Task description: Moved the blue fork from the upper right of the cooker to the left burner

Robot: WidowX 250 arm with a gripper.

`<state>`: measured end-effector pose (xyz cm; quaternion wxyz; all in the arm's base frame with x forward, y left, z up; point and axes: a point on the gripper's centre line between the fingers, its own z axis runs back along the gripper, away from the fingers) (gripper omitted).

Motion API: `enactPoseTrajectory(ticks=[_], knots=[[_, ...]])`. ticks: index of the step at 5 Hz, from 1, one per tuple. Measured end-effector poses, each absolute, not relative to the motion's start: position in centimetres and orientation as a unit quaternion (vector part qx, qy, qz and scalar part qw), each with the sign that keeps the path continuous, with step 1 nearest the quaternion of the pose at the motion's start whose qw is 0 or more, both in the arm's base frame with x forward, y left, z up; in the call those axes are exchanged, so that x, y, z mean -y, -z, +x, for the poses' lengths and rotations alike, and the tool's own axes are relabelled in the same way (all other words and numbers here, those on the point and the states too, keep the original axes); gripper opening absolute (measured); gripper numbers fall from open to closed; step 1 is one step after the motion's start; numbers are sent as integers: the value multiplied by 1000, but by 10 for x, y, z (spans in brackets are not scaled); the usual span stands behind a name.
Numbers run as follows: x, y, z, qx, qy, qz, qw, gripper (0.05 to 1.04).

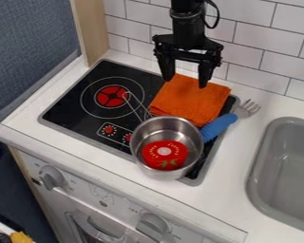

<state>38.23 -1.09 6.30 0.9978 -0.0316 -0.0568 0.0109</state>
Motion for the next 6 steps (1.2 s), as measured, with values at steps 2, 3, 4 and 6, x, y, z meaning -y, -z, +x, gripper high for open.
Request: enactPoseTrajectory(ticks=[2,3,4,6], knots=[[37,-44,378,34,21,-37,999,999],[78,-42,376,38,79,-42,995,999],[103,-33,376,29,115,-30,992,999],[111,-20,382,13,128,-13,992,1001]])
